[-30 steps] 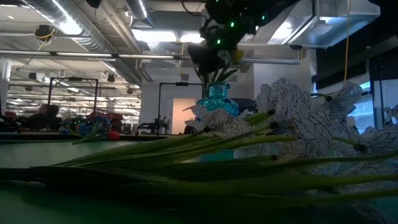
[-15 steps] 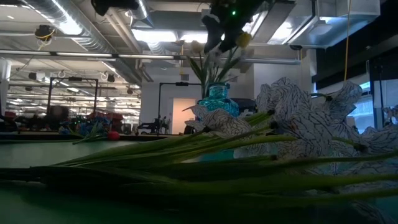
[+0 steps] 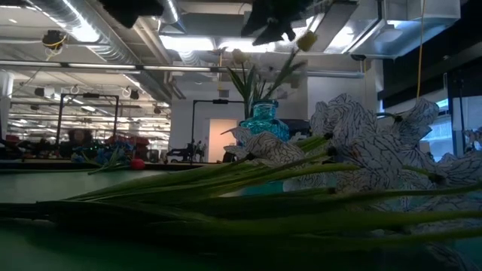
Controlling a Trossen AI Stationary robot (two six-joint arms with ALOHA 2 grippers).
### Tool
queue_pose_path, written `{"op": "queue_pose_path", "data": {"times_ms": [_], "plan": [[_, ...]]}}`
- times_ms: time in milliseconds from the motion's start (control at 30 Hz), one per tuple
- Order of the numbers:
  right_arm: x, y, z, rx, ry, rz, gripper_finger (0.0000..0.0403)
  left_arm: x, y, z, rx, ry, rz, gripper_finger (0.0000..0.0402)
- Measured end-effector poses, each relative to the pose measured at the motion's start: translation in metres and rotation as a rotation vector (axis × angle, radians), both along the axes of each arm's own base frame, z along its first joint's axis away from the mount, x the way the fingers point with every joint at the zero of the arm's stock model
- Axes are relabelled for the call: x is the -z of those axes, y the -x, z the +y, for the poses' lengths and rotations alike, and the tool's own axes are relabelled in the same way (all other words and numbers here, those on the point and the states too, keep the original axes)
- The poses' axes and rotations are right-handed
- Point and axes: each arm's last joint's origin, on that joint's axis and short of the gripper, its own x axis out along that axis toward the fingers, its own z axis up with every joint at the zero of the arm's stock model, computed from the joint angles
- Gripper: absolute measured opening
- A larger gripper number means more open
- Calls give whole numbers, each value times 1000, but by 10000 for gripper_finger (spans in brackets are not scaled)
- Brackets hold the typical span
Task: Sort flowers into vase by color
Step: Put the white flower into the violet vase
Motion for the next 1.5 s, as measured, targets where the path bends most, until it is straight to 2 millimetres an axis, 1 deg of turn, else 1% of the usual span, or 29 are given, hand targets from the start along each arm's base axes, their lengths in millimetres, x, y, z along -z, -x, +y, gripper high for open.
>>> {"op": "queue_pose_path", "data": {"times_ms": [200,300,400,500,567,633,733,867,1033,1133,1233,1333,1400,1500], "plan": [[-11,-5,2,-119,2,-126,285,41,-12,-19,40,-40,69,137],[-21,-3,8,-163,55,-174,285,60,-19,-29,62,-70,106,137],[-34,0,14,-174,102,-239,285,79,-24,-41,127,-124,140,137],[-43,3,19,-194,122,-288,285,92,-31,-50,156,-115,122,137],[-50,5,29,-219,139,-320,285,102,-36,-54,173,-78,137,137],[-58,12,36,-217,156,-334,285,110,-40,-57,199,-31,150,137],[-68,23,45,-176,177,-352,285,108,-50,-63,257,27,83,137],[-75,37,47,-145,179,-340,285,102,-71,-67,305,54,69,137],[-77,55,50,-108,166,-268,285,110,-92,-70,259,124,103,138],[-76,63,52,-83,157,-213,285,113,-99,-74,245,153,112,138],[-75,72,55,-81,136,-167,285,114,-100,-81,243,153,108,143],[-68,77,65,-104,80,-93,285,112,-99,-86,206,145,84,162],[-61,78,77,-137,37,-30,285,113,-96,-89,176,144,84,180],[-53,76,102,-172,-17,20,285,115,-92,-95,160,149,83,205]]}}
